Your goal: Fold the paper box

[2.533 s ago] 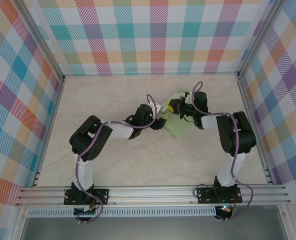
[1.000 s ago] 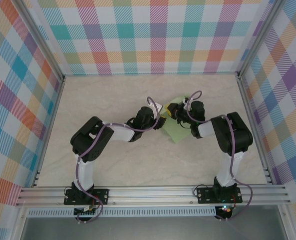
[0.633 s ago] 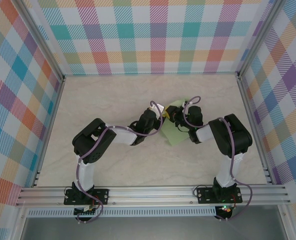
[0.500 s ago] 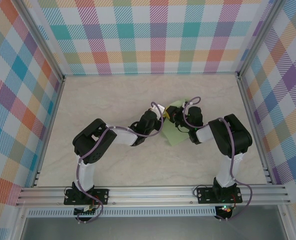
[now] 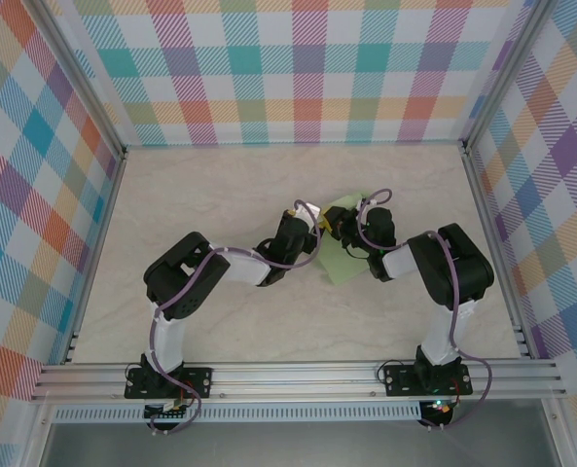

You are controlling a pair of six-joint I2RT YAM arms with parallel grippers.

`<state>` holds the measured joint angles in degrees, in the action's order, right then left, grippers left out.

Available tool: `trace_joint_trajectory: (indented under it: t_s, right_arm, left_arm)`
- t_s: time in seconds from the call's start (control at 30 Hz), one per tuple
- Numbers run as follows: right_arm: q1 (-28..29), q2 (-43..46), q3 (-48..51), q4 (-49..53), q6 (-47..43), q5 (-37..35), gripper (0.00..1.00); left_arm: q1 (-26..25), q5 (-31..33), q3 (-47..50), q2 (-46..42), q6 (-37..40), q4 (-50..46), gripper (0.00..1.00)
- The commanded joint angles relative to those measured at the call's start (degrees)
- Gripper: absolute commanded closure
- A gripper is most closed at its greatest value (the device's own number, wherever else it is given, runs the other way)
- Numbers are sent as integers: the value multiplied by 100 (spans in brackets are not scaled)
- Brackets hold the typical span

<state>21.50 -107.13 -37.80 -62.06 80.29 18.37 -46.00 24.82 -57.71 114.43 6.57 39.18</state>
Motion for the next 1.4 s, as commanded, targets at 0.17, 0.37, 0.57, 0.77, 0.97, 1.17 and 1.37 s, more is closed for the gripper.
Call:
trace_joint_trajectory:
  t_s: [0.17, 0.37, 0.57, 0.77, 0.97, 1.17, 1.37]
  right_arm:
    - [48, -30, 91, 315, -40, -200, 83]
    - [65, -37, 45, 309, -7, -193, 83]
    - [110, -20, -12, 350, 4, -226, 83]
    - [170, -14, -101, 396, 6, -246, 83]
    - [230, -27, -176, 441, 30, -281, 83]
    - [289, -44, -257, 518, 56, -316, 83]
    - [373, -38, -234, 533, 123, -374, 76]
  left_arm:
    - [39, 203, 488, -264, -278, 609, 3]
    - [54, 82, 559, -308, -339, 628, 7]
    - [59, 440, 417, -281, -609, 364, 19]
    - [73, 434, 85, -155, -783, -76, 36]
    - [72, 539, 134, -167, -925, 6, 76]
    - [82, 750, 85, -158, -1115, -108, 88]
    - [102, 926, 92, -192, -1280, -166, 86]
